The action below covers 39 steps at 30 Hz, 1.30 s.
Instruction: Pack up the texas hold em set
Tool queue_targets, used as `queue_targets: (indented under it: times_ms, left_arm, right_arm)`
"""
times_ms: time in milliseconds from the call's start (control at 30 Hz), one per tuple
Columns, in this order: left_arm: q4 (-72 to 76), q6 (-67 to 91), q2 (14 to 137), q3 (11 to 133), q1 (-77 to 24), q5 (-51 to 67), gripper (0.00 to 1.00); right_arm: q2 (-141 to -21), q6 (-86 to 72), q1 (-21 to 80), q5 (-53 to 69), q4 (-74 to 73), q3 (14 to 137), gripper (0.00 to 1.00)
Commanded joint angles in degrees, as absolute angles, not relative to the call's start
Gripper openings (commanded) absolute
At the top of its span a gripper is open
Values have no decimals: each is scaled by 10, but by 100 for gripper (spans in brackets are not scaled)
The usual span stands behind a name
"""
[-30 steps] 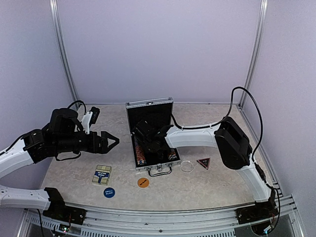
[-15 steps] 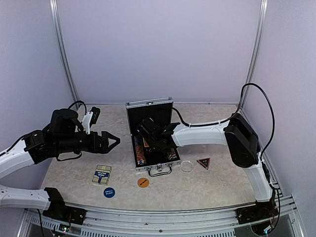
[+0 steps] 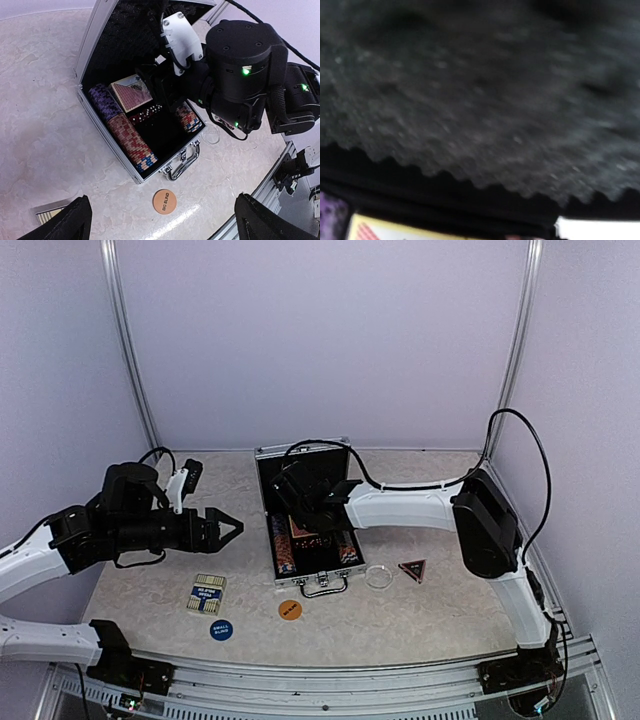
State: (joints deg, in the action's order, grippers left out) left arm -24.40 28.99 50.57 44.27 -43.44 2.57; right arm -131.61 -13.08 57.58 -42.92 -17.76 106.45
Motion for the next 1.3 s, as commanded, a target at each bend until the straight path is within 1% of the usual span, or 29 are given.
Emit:
queue_targets:
  times_ms: [0, 100, 300, 533, 600, 767, 933, 1100, 1267]
  left_arm:
    - [-225, 291, 497, 434, -431, 31, 99]
    - [-228, 289, 494, 432, -431, 29, 99]
    - [-231, 289, 487, 433, -431, 25, 99]
    - [-233, 287, 482, 431, -431, 19, 99]
    - [-230, 287, 484, 431, -431, 22, 99]
    - [-229, 286, 492, 435, -431, 23, 99]
    - [-227, 290, 491, 435, -431, 23, 99]
    - [-230, 290, 486, 431, -431, 19, 99]
    - [-232, 288, 489, 434, -431, 18, 99]
  right_arm:
    - [-1368, -126, 570, -436, -179, 1117, 62]
    - [-1386, -127, 569, -433, -185, 1139, 59]
    - [-1421, -140, 562, -420, -208, 1152, 58]
    - [-1416, -166, 562, -404, -204, 1075, 58]
    - [-1417, -165, 561, -405, -204, 1071, 58]
    - [-1414, -142, 552, -397, -211, 1093, 59]
    - [-1459, -149, 527, -378, -257, 1154, 58]
    - [-1455, -157, 524, -333, -246, 1147, 58]
    - [-1432, -186, 525, -255, -261, 1143, 58]
